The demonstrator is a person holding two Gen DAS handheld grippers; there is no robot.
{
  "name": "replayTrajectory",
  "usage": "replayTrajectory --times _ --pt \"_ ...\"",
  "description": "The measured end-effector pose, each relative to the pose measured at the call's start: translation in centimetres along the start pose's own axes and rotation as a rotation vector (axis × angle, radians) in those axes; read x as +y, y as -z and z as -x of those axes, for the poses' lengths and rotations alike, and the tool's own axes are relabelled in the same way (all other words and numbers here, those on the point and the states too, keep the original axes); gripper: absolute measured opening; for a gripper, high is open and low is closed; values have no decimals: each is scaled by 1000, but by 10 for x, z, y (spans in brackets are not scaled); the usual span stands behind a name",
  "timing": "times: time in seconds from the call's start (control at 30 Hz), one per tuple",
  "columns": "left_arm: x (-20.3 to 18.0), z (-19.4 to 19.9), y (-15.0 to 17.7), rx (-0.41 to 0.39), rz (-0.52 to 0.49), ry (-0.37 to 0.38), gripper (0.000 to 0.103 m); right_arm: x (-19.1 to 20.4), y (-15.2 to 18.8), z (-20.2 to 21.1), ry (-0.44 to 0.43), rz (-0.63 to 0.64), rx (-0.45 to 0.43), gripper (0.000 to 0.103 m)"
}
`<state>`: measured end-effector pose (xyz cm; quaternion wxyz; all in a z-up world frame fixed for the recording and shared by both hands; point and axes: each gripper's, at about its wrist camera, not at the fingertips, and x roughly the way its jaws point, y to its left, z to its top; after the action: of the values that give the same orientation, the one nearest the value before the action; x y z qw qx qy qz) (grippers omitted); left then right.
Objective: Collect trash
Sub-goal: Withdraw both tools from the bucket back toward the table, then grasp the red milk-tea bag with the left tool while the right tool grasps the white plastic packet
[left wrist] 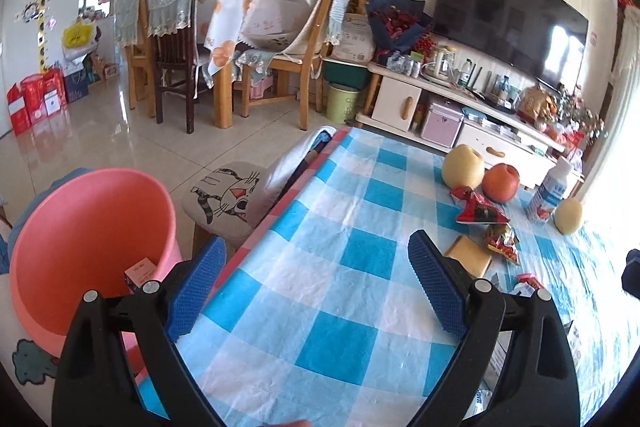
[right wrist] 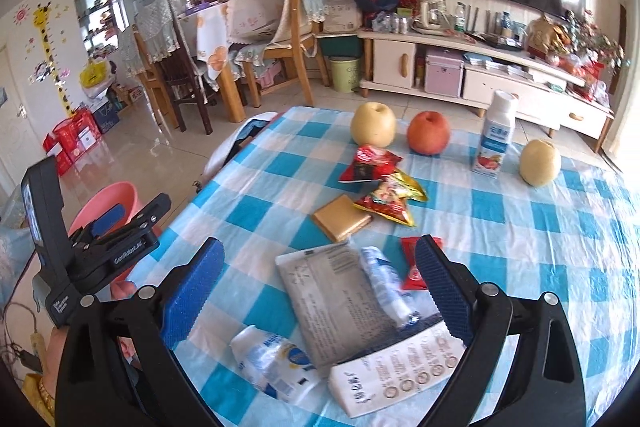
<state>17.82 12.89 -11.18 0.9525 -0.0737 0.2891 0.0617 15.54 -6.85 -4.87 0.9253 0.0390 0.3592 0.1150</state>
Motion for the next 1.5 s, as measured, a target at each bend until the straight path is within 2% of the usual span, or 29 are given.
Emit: replayTrajectory --times 0.33,0.47,0.6,0.67,0.8,0.93,1.0,1.23,1.5 --pt "-44 -6 12 31 -120 37 93 -76 -9 24 84 -123 -36 95" --pt "-60 -13 17 74 -150 64 93 -111 -13 35 96 -210 -47 95" --pt "-73 -22 21 129 -139 98 93 -142 -14 43 152 -281 -55 95" --pt "-80 -26 20 147 -136 101 93 -153 -14 41 168 -289 -44 95" --pt "-106 -35 9 156 -175 154 93 -162 -14 34 192 -271 -8 95" --pt "-143 -66 -15 236 -143 240 93 -164 -13 21 193 -237 36 95" --pt "-166 -86 -24 267 -155 257 93 -163 -12 17 182 -221 53 95" --pt "-234 -167 -39 409 -240 232 93 -163 -8 8 158 -207 87 95" --pt "-246 -224 -35 520 -236 157 93 -165 -7 2 143 -198 110 95"
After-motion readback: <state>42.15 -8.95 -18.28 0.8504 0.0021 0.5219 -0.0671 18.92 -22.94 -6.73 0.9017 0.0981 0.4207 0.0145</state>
